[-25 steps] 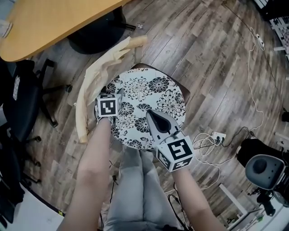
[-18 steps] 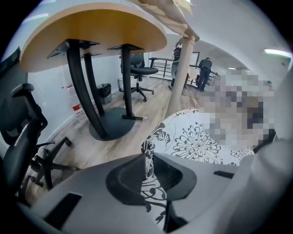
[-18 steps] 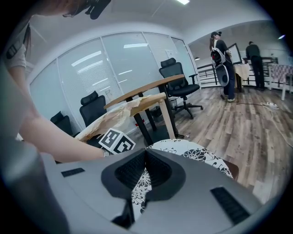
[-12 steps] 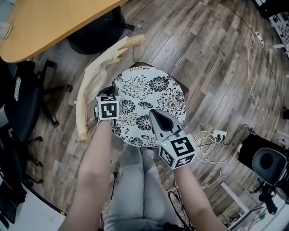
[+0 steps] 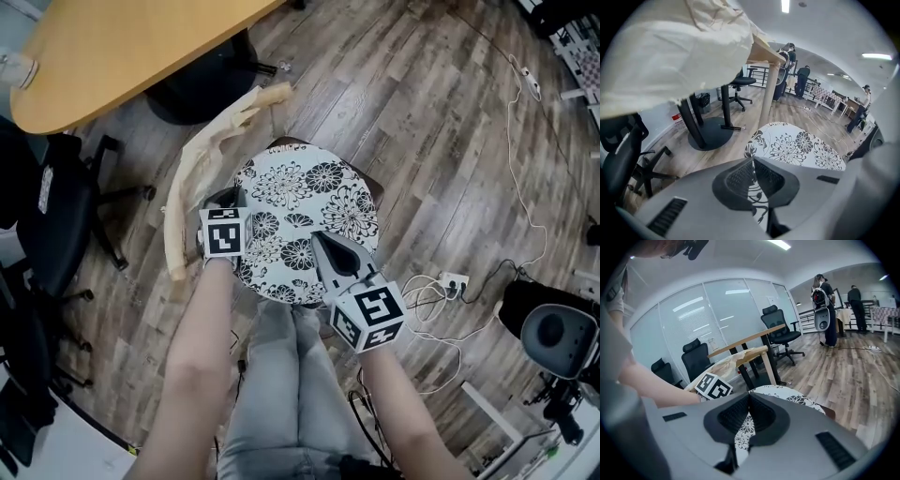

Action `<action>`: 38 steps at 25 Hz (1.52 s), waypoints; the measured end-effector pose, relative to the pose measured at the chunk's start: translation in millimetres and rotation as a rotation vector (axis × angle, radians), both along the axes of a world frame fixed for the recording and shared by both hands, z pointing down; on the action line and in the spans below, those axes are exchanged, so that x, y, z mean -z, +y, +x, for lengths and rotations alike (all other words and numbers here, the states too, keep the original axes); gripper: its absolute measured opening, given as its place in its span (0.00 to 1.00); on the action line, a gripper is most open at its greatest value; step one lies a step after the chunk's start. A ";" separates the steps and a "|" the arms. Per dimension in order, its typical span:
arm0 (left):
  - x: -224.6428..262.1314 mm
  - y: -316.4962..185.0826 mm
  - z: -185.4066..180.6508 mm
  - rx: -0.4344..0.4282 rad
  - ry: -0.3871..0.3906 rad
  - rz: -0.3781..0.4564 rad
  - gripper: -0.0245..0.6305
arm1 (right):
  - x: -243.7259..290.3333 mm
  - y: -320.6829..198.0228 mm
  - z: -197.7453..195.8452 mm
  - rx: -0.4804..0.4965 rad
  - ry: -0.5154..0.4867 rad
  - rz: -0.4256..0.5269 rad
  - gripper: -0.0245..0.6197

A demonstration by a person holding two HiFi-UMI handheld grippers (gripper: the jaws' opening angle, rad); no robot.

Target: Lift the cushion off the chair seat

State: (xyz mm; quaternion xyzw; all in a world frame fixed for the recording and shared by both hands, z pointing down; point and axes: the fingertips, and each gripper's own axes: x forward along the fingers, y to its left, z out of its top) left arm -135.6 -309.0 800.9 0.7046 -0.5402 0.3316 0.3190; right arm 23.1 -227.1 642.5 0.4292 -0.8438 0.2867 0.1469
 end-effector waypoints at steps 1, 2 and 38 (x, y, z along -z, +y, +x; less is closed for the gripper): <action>3.6 1.4 1.3 0.001 0.007 0.004 0.06 | 3.0 1.3 2.0 -0.002 0.000 0.001 0.08; 7.7 2.5 2.9 0.001 0.015 0.008 0.06 | 6.3 2.5 4.0 -0.005 0.001 0.003 0.08; 209.7 61.1 105.7 -0.137 0.304 0.189 0.05 | 153.5 30.6 37.7 0.039 0.108 0.136 0.08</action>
